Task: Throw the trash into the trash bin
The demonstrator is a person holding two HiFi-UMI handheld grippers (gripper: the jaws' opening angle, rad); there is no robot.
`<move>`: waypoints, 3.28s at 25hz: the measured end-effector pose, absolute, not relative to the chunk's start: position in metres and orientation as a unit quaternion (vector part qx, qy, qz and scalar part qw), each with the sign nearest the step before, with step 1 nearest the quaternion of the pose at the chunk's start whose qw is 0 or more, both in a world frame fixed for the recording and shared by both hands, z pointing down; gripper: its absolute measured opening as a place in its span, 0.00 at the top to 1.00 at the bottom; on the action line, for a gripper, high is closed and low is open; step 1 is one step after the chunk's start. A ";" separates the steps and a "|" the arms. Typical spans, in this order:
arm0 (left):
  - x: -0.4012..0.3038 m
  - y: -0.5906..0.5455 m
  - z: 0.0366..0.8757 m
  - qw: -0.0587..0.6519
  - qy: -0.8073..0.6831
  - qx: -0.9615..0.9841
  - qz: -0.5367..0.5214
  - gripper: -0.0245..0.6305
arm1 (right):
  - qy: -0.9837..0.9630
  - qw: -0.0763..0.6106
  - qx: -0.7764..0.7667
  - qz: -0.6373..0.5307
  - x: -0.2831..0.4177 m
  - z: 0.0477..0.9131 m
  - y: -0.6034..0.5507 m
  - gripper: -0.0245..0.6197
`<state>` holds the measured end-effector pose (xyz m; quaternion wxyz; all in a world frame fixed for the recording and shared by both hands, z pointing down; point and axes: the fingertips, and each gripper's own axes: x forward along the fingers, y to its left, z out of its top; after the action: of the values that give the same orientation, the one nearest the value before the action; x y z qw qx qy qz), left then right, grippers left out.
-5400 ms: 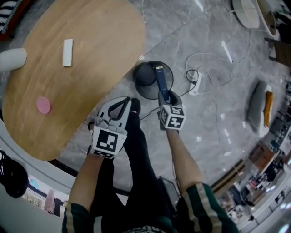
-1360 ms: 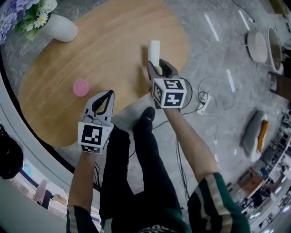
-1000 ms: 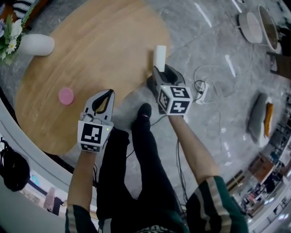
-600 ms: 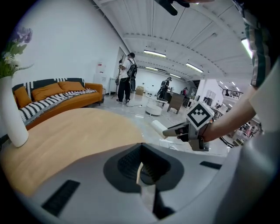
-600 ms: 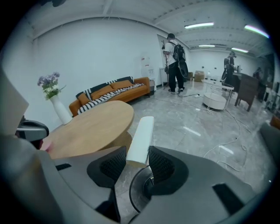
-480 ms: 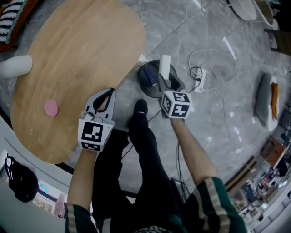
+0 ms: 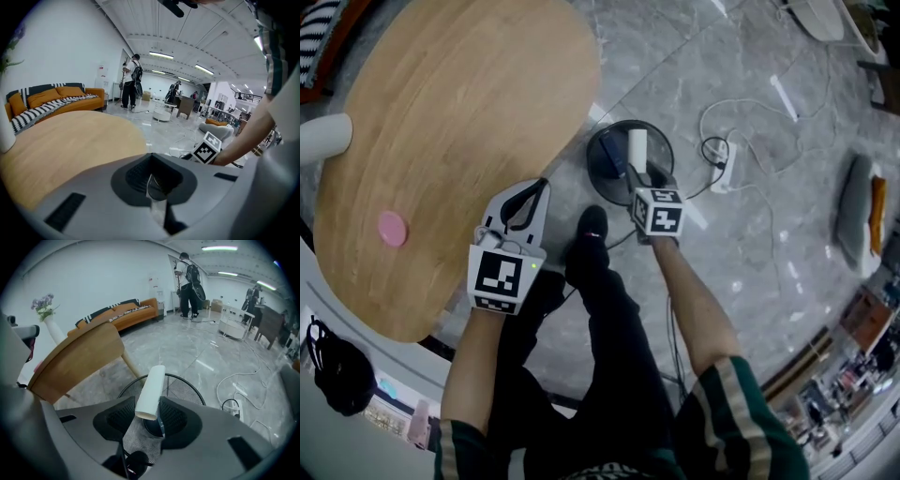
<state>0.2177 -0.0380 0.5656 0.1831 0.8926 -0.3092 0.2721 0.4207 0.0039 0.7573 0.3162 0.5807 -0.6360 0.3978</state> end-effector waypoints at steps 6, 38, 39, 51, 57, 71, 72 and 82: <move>0.212 -0.041 0.582 0.188 -0.314 0.890 0.273 0.96 | -0.635 0.331 0.570 0.402 0.418 0.786 0.008 0.71; 0.006 0.020 0.475 0.250 -0.476 0.811 0.231 0.96 | -0.760 0.259 0.523 0.286 0.256 0.544 -0.023 0.96; -0.005 0.026 0.473 0.253 -0.484 0.806 0.229 0.96 | -0.773 0.244 0.515 0.278 0.235 0.529 -0.029 0.96; -0.124 0.085 0.461 0.286 -0.610 0.715 0.188 0.96 | -0.914 0.249 0.281 0.151 -0.016 0.465 -0.039 0.96; -0.174 0.116 0.465 0.294 -0.647 0.682 0.172 0.96 | -0.925 0.279 0.225 0.125 -0.074 0.478 -0.019 0.94; -0.220 0.153 0.480 0.315 -0.677 0.648 0.150 0.96 | -0.912 0.329 0.207 0.131 -0.118 0.524 -0.004 0.44; -0.221 0.154 0.480 0.315 -0.677 0.649 0.150 0.96 | -0.909 0.337 0.206 0.131 -0.120 0.530 -0.005 0.44; -0.235 0.162 0.496 0.327 -0.672 0.647 0.154 0.96 | -0.868 0.442 0.193 0.118 -0.136 0.606 -0.021 0.43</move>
<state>-0.2351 0.1616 0.4955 0.3266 0.6469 -0.6716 0.1545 -0.1364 -0.0205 0.6063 0.4416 0.1925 -0.8683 0.1180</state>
